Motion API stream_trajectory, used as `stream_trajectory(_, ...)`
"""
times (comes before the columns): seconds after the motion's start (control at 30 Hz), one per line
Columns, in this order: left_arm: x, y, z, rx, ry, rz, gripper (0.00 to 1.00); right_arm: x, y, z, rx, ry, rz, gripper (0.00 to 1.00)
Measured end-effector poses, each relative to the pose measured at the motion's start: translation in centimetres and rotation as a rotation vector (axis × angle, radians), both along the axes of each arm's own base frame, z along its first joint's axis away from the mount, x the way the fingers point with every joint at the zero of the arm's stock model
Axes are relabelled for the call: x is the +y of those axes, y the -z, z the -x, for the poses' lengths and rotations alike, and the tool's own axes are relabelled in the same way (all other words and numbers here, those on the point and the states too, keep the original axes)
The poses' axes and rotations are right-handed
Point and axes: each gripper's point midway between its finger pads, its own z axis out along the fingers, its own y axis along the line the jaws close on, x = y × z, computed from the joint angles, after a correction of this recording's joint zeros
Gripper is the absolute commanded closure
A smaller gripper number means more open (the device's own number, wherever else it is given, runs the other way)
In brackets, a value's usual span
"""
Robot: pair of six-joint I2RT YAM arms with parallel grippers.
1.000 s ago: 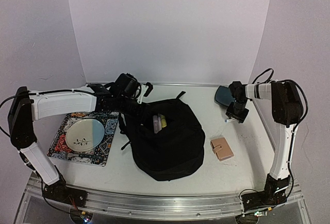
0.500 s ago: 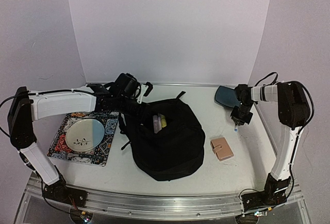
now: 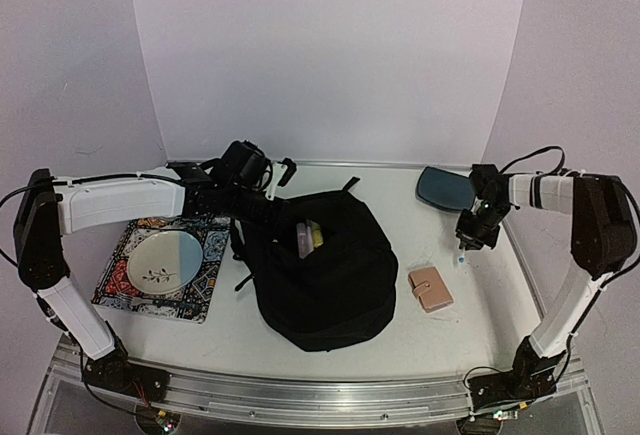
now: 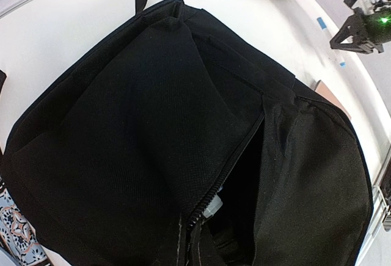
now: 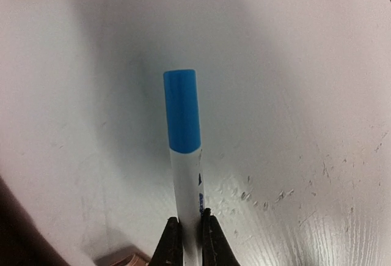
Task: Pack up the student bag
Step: Pick up the pen from the corner of the board, then place the pen in the lower front pocket of the bag.
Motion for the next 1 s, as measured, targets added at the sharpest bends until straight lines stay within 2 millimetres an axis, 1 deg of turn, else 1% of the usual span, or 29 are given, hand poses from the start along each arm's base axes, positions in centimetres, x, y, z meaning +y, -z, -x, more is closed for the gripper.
stream_trajectory(0.1, 0.0, 0.0, 0.0, 0.000, 0.001, 0.001, 1.00, 1.4, -2.8, 0.4, -0.065, -0.049, -0.043, 1.00)
stream_trajectory(0.2, 0.0, 0.0, 0.0, 0.000, 0.001, 0.001, 1.00, 3.8, -6.0, 0.9, -0.138, -0.119, -0.094, 1.00)
stream_trajectory(0.23, 0.0, 0.0, 0.0, 0.000, 0.001, 0.001, 1.00, 4.8, -7.1, 1.2, -0.162, -0.146, -0.110, 1.00)
stream_trajectory(0.3, 0.0, 0.0, 0.0, 0.002, 0.002, 0.002, 1.00, 7.4, -8.9, 1.7, -0.206, -0.214, -0.146, 1.00)
stream_trajectory(0.33, 0.0, 0.0, 0.1, 0.002, 0.003, 0.002, 1.00, 9.0, -9.7, 2.2, -0.220, -0.255, -0.169, 1.00)
stream_trajectory(0.43, 0.0, 0.0, 0.1, 0.002, 0.003, 0.002, 1.00, 13.4, -10.6, 3.7, -0.229, -0.360, -0.232, 1.00)
stream_trajectory(0.53, 0.0, 0.0, 0.1, 0.002, 0.003, 0.002, 1.00, 17.5, -10.9, 5.5, -0.216, -0.459, -0.294, 1.00)
stream_trajectory(0.67, 0.0, 0.0, 0.1, 0.002, 0.003, 0.002, 1.00, 21.7, -11.8, 7.5, -0.209, -0.562, -0.375, 1.00)
stream_trajectory(0.7, -0.1, 0.0, 0.1, 0.003, 0.004, 0.003, 1.00, 22.8, -12.3, 7.9, -0.216, -0.590, -0.399, 1.00)
stream_trajectory(0.77, -0.1, 0.0, 0.1, 0.005, 0.007, 0.005, 1.00, 25.2, -13.3, 8.6, -0.229, -0.640, -0.451, 1.00)
stream_trajectory(0.87, -0.1, 0.0, 0.2, 0.006, 0.009, 0.006, 1.00, 29.1, -14.3, 9.3, -0.236, -0.709, -0.519, 1.00)
stream_trajectory(0.97, -0.2, 0.0, 0.2, 0.009, 0.013, 0.009, 1.00, 33.8, -14.4, 10.2, -0.227, -0.790, -0.596, 1.00)
stream_trajectory(1.0, -0.2, 0.0, 0.3, 0.010, 0.015, 0.010, 1.00, 35.0, -14.2, 10.4, -0.220, -0.809, -0.617, 1.00)
